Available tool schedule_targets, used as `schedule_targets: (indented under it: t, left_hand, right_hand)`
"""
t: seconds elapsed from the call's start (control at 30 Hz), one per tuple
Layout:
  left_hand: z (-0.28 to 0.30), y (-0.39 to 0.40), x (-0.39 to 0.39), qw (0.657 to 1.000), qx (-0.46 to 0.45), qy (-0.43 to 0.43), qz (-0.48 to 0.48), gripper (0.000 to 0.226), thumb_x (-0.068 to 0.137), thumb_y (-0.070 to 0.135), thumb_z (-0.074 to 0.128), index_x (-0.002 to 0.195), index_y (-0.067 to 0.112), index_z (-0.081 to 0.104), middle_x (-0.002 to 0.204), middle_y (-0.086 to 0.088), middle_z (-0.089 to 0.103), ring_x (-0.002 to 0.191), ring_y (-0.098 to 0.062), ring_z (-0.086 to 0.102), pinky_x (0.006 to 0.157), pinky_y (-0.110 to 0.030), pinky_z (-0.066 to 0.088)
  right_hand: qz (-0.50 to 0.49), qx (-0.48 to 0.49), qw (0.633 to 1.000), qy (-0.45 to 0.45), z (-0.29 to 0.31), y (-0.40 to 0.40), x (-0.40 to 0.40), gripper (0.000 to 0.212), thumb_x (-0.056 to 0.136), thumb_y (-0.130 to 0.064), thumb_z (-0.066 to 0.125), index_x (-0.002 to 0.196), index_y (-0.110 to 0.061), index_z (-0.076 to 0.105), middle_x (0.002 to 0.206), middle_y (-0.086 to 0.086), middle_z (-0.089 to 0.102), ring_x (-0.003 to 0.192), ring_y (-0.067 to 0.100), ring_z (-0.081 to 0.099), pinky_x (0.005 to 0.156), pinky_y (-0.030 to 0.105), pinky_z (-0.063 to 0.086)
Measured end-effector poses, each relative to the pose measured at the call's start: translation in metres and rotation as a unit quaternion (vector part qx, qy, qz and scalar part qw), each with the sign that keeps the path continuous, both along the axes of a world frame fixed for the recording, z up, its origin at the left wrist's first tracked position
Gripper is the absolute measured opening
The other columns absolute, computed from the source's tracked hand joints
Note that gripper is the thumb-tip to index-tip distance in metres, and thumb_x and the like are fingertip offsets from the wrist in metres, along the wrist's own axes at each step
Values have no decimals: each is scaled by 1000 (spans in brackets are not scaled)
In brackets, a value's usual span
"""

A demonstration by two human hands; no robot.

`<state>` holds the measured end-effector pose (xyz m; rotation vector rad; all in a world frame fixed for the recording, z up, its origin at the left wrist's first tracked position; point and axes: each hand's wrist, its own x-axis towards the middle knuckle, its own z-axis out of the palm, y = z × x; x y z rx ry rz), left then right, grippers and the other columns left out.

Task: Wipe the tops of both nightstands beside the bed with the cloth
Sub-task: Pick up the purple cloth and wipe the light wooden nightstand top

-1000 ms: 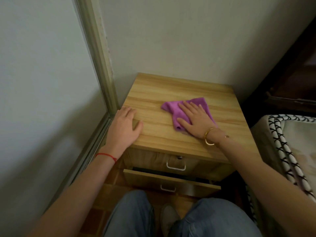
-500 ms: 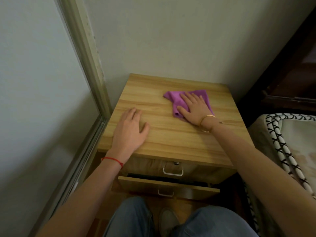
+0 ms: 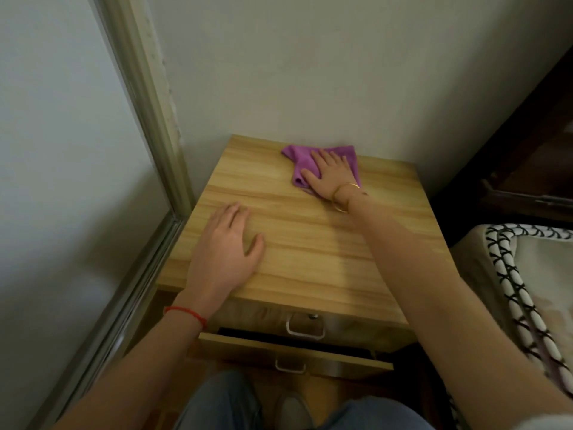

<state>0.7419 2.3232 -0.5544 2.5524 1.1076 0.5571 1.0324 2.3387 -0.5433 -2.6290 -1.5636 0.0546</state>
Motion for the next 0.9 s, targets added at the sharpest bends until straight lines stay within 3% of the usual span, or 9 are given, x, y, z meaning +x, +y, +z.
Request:
schedule_targets:
  t: [0.1, 0.23, 0.3, 0.43, 0.5, 0.6, 0.7, 0.9]
  left_hand:
    - [-2, 2, -1, 1000, 6, -10, -3, 60, 95, 45, 47, 145, 11, 42, 153, -7, 36, 144, -19, 25, 120, -33, 17]
    - [-2, 2, 0, 1000, 11, -7, -3, 60, 94, 46, 46, 144, 13, 43, 152, -6, 37, 144, -19, 26, 120, -36, 21]
    - [-2, 3, 0, 1000, 8, -2, -3, 62, 94, 47, 45, 146, 14, 40, 154, -5, 35, 144, -19, 24, 120, -37, 21]
    - [-3, 2, -2, 1000, 5, 5, -4, 63, 95, 50, 41, 147, 15, 37, 155, -4, 33, 145, -19, 22, 120, -39, 22]
    - [-2, 2, -2, 1000, 3, 9, -3, 64, 95, 50, 41, 148, 15, 37, 155, -4, 32, 146, -19, 22, 120, -39, 22]
    - [0, 1, -2, 1000, 5, 19, -3, 63, 95, 49, 41, 148, 15, 36, 156, -5, 32, 146, -21, 22, 120, -37, 19]
    - [2, 0, -3, 1000, 0, 15, -6, 62, 96, 47, 43, 147, 14, 37, 156, -6, 32, 146, -21, 21, 120, -35, 16]
    - [5, -3, -2, 999, -11, 31, -6, 62, 97, 47, 41, 149, 13, 34, 157, -8, 29, 146, -24, 20, 120, -40, 18]
  right_hand:
    - [80, 15, 997, -1, 0, 21, -45, 67, 95, -54, 34, 151, -20, 19, 158, 4, 16, 145, 23, 14, 117, 40, 2]
    - [175, 38, 984, 12, -7, -10, -58, 66, 94, -55, 36, 150, -25, 19, 158, 1, 18, 145, 20, 13, 118, 39, 3]
    - [144, 42, 989, 10, -6, -30, -28, 70, 91, -58, 33, 150, -22, 22, 157, 4, 20, 145, 21, 15, 118, 40, 5]
    - [-9, 7, 1000, 4, 3, -70, 29, 66, 95, -54, 34, 150, -22, 19, 158, 3, 15, 146, 22, 12, 117, 40, 1]
    - [-3, 9, 1000, -3, 3, -81, 16, 70, 92, -60, 29, 150, -22, 19, 158, 4, 16, 145, 22, 13, 117, 40, 2]
    - [104, 25, 994, 8, 1, -103, -41, 82, 81, -68, 19, 150, -24, 20, 158, 2, 18, 145, 21, 13, 117, 38, 2]
    - [168, 26, 985, 17, -1, -139, -64, 76, 83, -67, 19, 151, -31, 15, 158, -4, 15, 145, 16, 10, 117, 33, -2]
    - [18, 23, 1000, 8, 3, -191, -25, 77, 85, -69, 19, 151, -29, 13, 159, -3, 12, 146, 18, 8, 117, 36, -1]
